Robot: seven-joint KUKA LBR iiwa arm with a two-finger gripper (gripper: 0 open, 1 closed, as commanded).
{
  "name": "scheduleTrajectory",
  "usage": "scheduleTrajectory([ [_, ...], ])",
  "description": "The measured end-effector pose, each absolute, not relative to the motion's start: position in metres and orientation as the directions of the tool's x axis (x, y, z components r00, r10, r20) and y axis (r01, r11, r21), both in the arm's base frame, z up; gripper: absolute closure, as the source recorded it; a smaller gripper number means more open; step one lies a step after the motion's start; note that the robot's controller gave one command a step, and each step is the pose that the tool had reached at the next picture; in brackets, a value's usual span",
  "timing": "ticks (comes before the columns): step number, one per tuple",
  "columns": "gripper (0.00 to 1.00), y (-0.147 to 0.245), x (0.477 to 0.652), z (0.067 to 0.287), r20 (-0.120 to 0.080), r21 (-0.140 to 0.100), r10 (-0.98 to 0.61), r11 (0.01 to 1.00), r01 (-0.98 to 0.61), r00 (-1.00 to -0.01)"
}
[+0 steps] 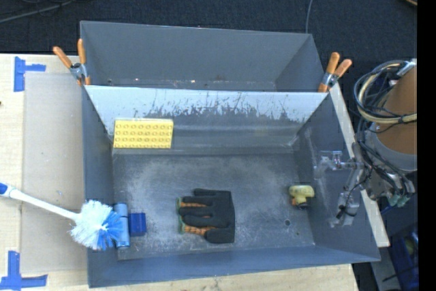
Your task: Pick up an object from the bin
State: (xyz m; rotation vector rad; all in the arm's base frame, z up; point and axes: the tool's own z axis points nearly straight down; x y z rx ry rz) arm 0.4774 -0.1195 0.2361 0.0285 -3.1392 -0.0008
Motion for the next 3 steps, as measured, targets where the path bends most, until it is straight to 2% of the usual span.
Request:
scheduleTrajectory([
  [1, 0.0, -0.12, 0.477, 0.236, 0.002, 0.0, -0.018, 1.0, -0.018, -1.0],
  [2, 0.0, -0.088, 0.502, 0.183, 0.001, 0.001, 0.001, 1.0, 0.001, -1.0],
  [3, 0.0, -0.063, 0.53, 0.173, -0.007, -0.002, 0.019, 1.0, 0.019, -1.0],
])
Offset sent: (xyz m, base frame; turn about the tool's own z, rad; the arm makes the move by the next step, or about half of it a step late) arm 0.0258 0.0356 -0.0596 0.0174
